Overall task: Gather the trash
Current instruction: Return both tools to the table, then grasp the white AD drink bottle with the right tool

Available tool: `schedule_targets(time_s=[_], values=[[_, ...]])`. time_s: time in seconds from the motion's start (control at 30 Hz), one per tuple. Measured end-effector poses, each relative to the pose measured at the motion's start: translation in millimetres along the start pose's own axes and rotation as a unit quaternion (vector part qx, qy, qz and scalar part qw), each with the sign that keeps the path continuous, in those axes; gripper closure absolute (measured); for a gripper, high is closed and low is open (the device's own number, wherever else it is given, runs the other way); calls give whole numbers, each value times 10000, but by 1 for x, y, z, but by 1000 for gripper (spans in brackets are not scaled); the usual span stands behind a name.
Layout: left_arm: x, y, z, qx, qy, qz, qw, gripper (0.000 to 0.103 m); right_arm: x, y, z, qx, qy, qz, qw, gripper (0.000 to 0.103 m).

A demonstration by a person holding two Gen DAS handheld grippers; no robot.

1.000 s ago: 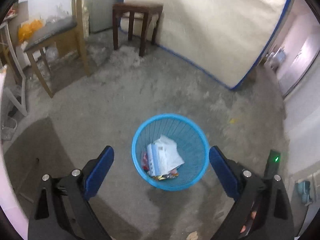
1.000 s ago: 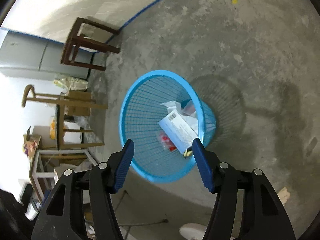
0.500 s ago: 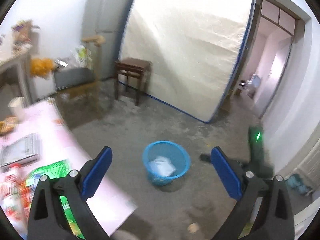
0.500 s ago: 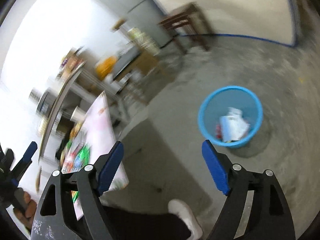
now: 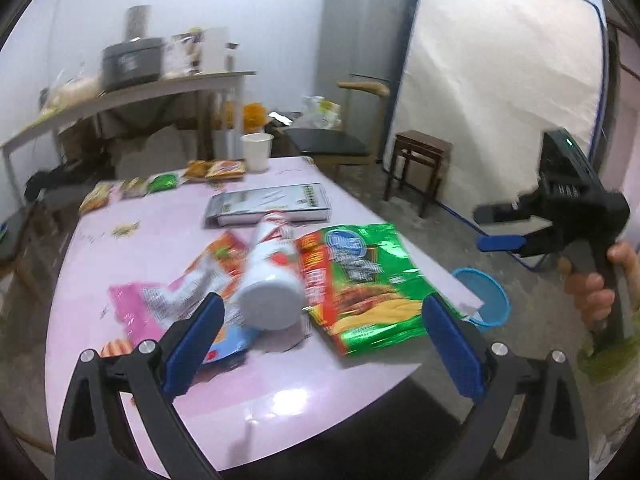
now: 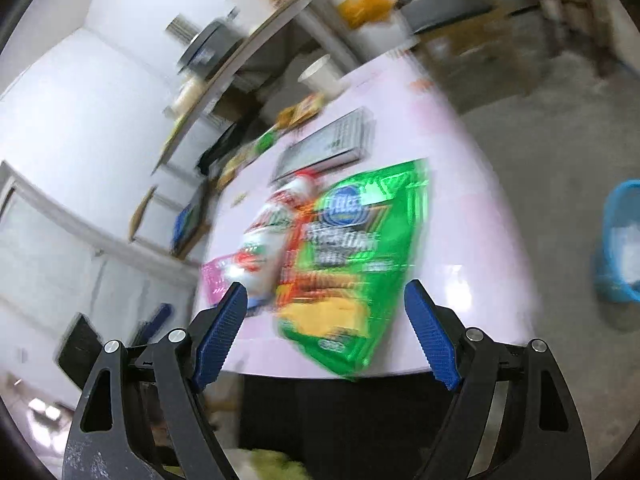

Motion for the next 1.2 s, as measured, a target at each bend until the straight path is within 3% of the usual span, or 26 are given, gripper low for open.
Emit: schedule_targets(time_s=[0.13,0.43,0.53,0.67,0.83,1.03,1.2], values=[[-27,-2,-13,106,-299,-32,9995,6,-61,48,15,-688,10,604,9958,26],[-84,-1,-23,315,-705,-20,9970,6,-92,145,39,-1551,-162,-533,9863,27],[-101,-7,-26,366,-914,-84,9951,6,-91,160,40,-1591,-217,-917,9828,27],[-123,-19,-26,489,-1027,67,9935,7,-91,177,40,-1627,-247,-1120,9800,29],[-147,-13,-31,364,-1331,216,9902,21,-92,187,37,-1765,-254,-1204,9766,35],[-149,-1,-37,211,-1610,142,9866,40,-98,186,37,-1705,-311,-1060,9792,38],[-144,-8,-39,220,-1687,99,9854,43,-102,176,40,-1622,-103,-463,9856,40]])
Point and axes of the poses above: each gripper's, at about its wrist camera, not at the fingertips, and y roughly the way its jaws point, x to its right, z to its top, the point moved 6 cm from there along y, roughly the way its jaws point, and after that the axes turned 7 degrees about -z, right-handed, at the moved point
